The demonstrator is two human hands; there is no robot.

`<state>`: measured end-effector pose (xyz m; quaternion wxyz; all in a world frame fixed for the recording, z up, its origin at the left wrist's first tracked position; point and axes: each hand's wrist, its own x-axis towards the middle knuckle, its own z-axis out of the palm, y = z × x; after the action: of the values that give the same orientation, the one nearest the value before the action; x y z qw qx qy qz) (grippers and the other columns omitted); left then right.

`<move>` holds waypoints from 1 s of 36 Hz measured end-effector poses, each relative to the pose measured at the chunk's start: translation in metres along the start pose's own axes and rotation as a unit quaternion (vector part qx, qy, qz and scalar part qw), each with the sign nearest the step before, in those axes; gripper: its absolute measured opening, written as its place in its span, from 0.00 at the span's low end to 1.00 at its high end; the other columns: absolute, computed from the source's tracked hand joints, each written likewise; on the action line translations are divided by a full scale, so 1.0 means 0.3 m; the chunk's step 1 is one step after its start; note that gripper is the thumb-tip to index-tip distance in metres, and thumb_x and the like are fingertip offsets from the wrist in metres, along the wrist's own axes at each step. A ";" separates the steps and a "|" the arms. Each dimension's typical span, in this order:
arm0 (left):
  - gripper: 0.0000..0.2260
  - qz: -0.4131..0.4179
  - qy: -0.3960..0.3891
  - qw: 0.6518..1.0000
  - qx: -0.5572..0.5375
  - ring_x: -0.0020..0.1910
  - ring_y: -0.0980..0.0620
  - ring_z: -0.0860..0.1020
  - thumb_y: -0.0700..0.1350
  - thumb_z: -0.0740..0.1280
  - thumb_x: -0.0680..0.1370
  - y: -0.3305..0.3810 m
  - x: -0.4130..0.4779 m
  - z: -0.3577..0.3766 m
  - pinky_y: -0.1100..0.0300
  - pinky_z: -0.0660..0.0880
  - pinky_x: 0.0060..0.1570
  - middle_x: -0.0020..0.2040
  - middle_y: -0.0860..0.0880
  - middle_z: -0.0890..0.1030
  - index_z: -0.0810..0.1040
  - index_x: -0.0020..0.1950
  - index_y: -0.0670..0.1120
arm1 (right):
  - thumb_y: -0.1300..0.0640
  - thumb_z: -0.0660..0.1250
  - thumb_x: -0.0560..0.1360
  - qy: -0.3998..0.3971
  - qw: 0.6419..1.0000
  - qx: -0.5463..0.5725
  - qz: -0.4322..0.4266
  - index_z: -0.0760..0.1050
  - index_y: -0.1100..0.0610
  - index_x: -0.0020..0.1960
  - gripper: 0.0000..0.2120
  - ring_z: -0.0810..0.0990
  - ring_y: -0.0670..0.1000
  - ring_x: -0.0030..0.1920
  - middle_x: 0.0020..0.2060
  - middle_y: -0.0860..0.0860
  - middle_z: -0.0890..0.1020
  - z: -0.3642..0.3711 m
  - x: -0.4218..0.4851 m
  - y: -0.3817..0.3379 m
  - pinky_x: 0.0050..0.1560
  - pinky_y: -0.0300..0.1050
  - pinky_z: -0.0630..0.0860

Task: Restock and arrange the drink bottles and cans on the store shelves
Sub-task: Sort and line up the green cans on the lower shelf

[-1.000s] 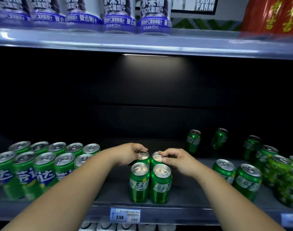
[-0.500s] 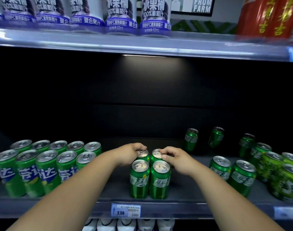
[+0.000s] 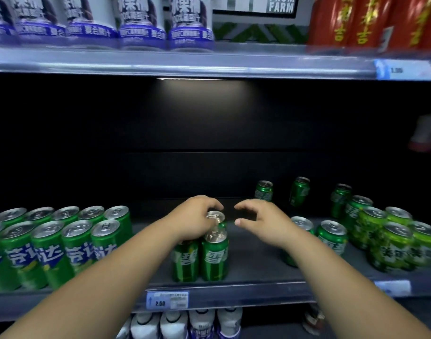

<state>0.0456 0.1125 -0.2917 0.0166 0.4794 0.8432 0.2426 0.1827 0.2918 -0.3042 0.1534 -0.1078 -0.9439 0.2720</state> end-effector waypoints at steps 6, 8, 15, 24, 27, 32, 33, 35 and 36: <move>0.22 0.060 -0.031 0.997 0.032 0.58 0.54 0.75 0.49 0.72 0.76 0.205 0.054 0.072 0.61 0.72 0.58 0.65 0.52 0.75 0.75 0.69 0.54 | 0.44 0.73 0.75 0.013 0.997 -0.077 0.012 0.75 0.46 0.69 0.23 0.77 0.44 0.60 0.67 0.44 0.76 -0.183 -0.104 0.091 0.58 0.39 0.72; 0.23 0.071 -0.037 0.996 0.039 0.64 0.53 0.73 0.49 0.73 0.75 0.271 0.081 0.106 0.59 0.70 0.65 0.66 0.51 0.75 0.75 0.70 0.53 | 0.43 0.72 0.75 0.002 0.996 -0.089 0.030 0.75 0.45 0.69 0.24 0.78 0.44 0.58 0.68 0.44 0.75 -0.243 -0.137 0.147 0.60 0.43 0.76; 0.30 0.087 -0.054 0.994 0.043 0.68 0.51 0.72 0.48 0.76 0.72 0.465 0.185 0.252 0.60 0.68 0.67 0.68 0.49 0.74 0.72 0.72 0.50 | 0.41 0.74 0.72 -0.021 0.982 -0.175 0.073 0.73 0.47 0.71 0.30 0.75 0.50 0.67 0.69 0.47 0.76 -0.406 -0.256 0.356 0.65 0.48 0.74; 0.36 0.042 -0.061 0.995 0.067 0.67 0.51 0.72 0.47 0.76 0.71 0.586 0.217 0.381 0.62 0.69 0.65 0.70 0.49 0.71 0.65 0.77 0.52 | 0.40 0.75 0.70 -0.083 0.981 -0.160 0.072 0.66 0.44 0.75 0.37 0.75 0.51 0.65 0.70 0.47 0.73 -0.437 -0.298 0.519 0.61 0.48 0.75; 0.36 0.024 -0.055 0.995 0.077 0.67 0.51 0.72 0.47 0.76 0.72 0.589 0.206 0.395 0.60 0.69 0.65 0.71 0.49 0.71 0.65 0.77 0.51 | 0.40 0.77 0.69 -0.086 0.986 -0.128 0.067 0.65 0.46 0.76 0.40 0.75 0.50 0.64 0.69 0.48 0.73 -0.419 -0.296 0.531 0.62 0.48 0.75; 0.36 0.006 -0.050 0.992 0.120 0.67 0.48 0.73 0.45 0.75 0.72 0.586 0.209 0.393 0.55 0.71 0.65 0.72 0.49 0.71 0.64 0.78 0.52 | 0.41 0.76 0.69 -0.075 0.989 -0.110 0.069 0.60 0.47 0.79 0.44 0.72 0.52 0.70 0.74 0.49 0.68 -0.399 -0.286 0.542 0.67 0.50 0.73; 0.36 0.004 -0.056 0.990 0.133 0.68 0.48 0.72 0.45 0.74 0.72 0.587 0.214 0.389 0.54 0.71 0.66 0.73 0.49 0.71 0.63 0.78 0.52 | 0.41 0.76 0.69 -0.074 0.989 -0.103 0.069 0.60 0.48 0.79 0.44 0.72 0.53 0.70 0.74 0.49 0.68 -0.397 -0.284 0.546 0.67 0.50 0.73; 0.36 0.000 -0.071 0.986 0.154 0.70 0.47 0.71 0.46 0.75 0.73 0.591 0.225 0.383 0.53 0.70 0.68 0.73 0.48 0.71 0.64 0.78 0.51 | 0.42 0.77 0.69 -0.070 0.991 -0.087 0.073 0.63 0.48 0.78 0.42 0.73 0.53 0.68 0.71 0.49 0.71 -0.395 -0.281 0.554 0.66 0.49 0.73; 0.35 -0.005 -0.078 0.984 0.159 0.69 0.47 0.72 0.46 0.75 0.73 0.592 0.229 0.380 0.53 0.70 0.68 0.73 0.48 0.71 0.65 0.78 0.51 | 0.42 0.77 0.68 -0.067 0.992 -0.076 0.074 0.66 0.48 0.76 0.40 0.75 0.52 0.65 0.68 0.48 0.73 -0.393 -0.278 0.558 0.64 0.49 0.74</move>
<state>0.1804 0.2885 -0.3025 0.0063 0.4894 0.8694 0.0671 0.3215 0.4631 -0.3200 0.0610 -0.1699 -0.9595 0.2163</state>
